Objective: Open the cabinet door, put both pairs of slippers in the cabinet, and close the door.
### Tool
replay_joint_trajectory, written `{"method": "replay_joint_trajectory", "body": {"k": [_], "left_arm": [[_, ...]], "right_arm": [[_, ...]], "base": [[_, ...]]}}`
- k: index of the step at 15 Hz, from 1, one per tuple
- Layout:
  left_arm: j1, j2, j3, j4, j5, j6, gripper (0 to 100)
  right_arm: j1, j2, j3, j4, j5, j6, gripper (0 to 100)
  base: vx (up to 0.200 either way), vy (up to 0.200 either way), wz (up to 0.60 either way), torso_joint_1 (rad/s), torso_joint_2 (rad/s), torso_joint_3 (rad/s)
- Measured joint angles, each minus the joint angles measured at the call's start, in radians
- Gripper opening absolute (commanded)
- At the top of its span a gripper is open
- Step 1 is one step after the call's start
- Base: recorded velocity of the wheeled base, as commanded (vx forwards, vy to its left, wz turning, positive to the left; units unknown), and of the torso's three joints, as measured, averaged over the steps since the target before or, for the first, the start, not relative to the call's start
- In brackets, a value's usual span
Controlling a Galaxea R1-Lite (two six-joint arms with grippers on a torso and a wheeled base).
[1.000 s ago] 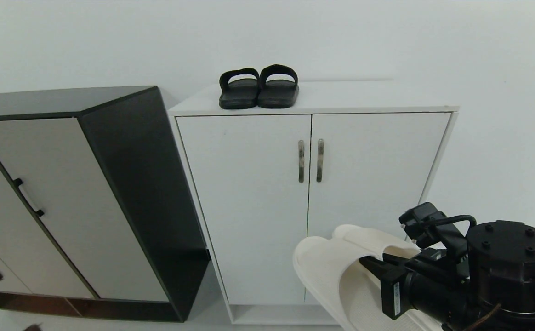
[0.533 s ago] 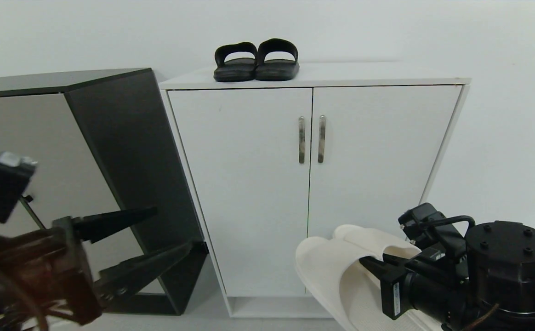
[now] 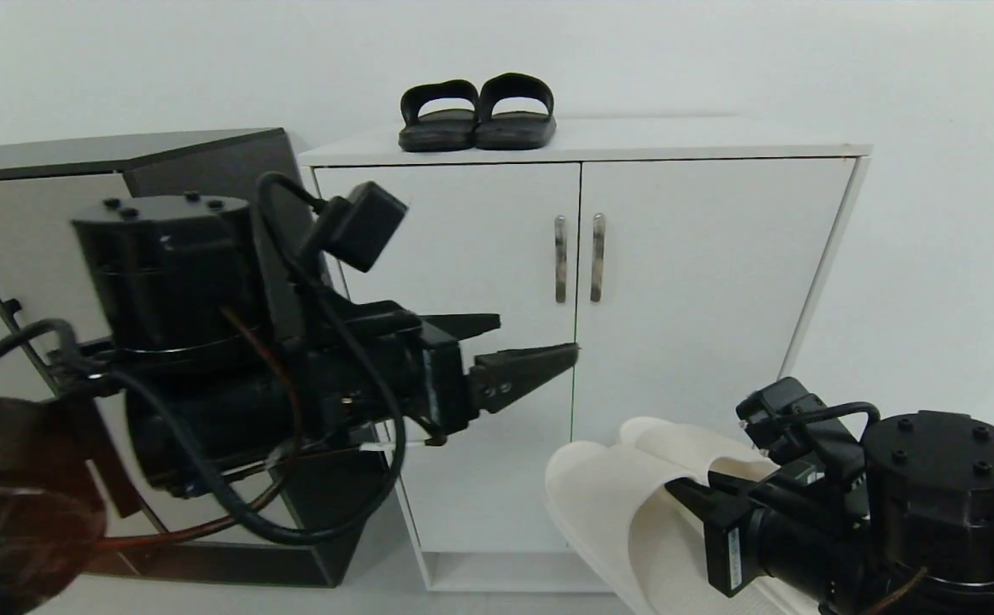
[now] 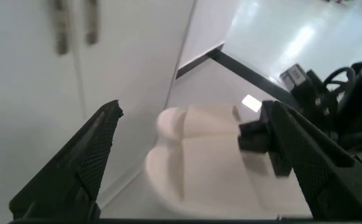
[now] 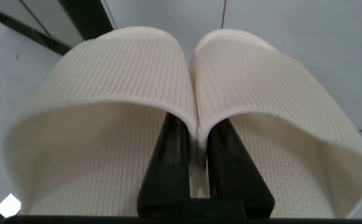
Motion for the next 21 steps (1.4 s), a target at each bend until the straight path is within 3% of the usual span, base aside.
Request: {"method": "replay_joint_trajectory", "body": {"k": [4, 9, 12, 14, 18, 21], "left_arm": [[-0.047, 0.156, -0.181, -0.009, 0.009, -0.029, 100], [-0.033, 0.276, -0.393, 0.083, -0.16, -0.093, 100], [0.001, 0.332, -0.504, 0.122, -0.191, -0.134, 100], [0.015, 0.362, -0.538, 0.122, -0.189, -0.155, 100], [0.018, 0.403, -0.581, 0.119, -0.092, -0.154, 100], [0.024, 0.415, -0.603, 0.12, -0.061, -0.149, 100]], "right_arm": [[-0.001, 0.0, 0.012, 0.0, 0.003, -0.003, 0], [0.0, 0.0, 0.015, 0.0, 0.034, -0.003, 0], [-0.001, 0.001, 0.016, 0.0, 0.036, -0.002, 0], [-0.001, 0.001, 0.017, 0.0, 0.039, 0.001, 0], [0.0, 0.001, 0.018, 0.0, 0.053, 0.002, 0], [-0.008, 0.002, 0.019, 0.0, 0.053, 0.002, 0]], "base": [[0.0, 0.0, 0.0, 0.001, 0.02, 0.01], [0.0, 0.0, 0.0, 0.0, 0.0, 0.0], [0.0, 0.0, 0.0, 0.0, 0.0, 0.0], [0.0, 0.0, 0.0, 0.0, 0.0, 0.0], [0.0, 0.0, 0.0, 0.0, 0.0, 0.0], [0.0, 0.0, 0.0, 0.0, 0.0, 0.0]]}}
